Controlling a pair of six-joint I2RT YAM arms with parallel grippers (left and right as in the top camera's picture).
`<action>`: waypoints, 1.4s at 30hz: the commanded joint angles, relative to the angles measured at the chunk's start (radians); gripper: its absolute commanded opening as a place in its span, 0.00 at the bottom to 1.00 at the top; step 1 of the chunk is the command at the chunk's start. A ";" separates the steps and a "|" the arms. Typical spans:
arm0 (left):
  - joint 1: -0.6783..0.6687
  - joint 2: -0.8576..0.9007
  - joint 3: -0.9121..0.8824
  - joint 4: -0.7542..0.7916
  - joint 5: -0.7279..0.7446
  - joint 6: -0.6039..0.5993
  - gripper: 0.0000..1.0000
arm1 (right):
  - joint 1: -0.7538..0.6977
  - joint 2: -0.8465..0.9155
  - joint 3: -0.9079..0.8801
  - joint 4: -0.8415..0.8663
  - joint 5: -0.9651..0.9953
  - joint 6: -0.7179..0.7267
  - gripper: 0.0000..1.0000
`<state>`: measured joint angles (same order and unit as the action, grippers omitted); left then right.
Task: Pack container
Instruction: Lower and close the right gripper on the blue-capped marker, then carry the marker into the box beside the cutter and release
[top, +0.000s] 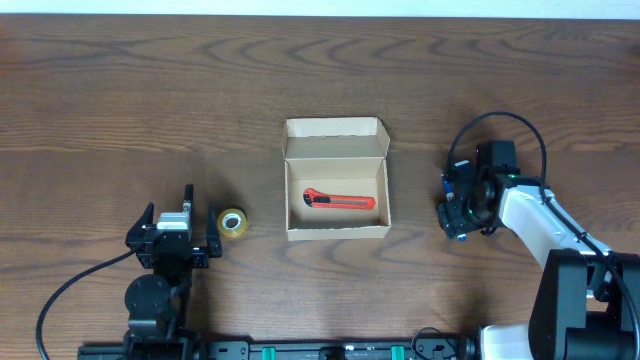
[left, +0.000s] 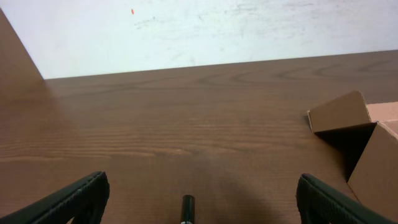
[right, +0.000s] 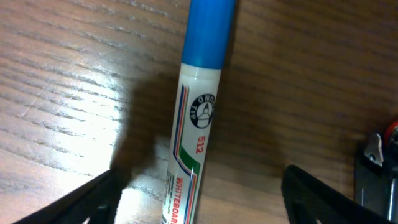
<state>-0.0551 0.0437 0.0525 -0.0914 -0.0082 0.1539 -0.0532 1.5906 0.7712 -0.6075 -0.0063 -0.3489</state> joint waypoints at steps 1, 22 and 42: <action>0.004 -0.006 -0.033 -0.013 -0.017 -0.008 0.95 | -0.011 -0.001 -0.014 0.011 0.001 0.013 0.75; 0.004 -0.006 -0.033 -0.013 -0.017 -0.008 0.95 | -0.011 -0.001 -0.014 0.026 -0.021 0.028 0.01; 0.004 -0.006 -0.033 -0.013 -0.017 -0.008 0.95 | 0.025 -0.112 0.090 0.024 -0.089 0.042 0.01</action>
<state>-0.0551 0.0437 0.0525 -0.0914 -0.0082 0.1539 -0.0437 1.5486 0.7948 -0.5838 -0.0757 -0.3214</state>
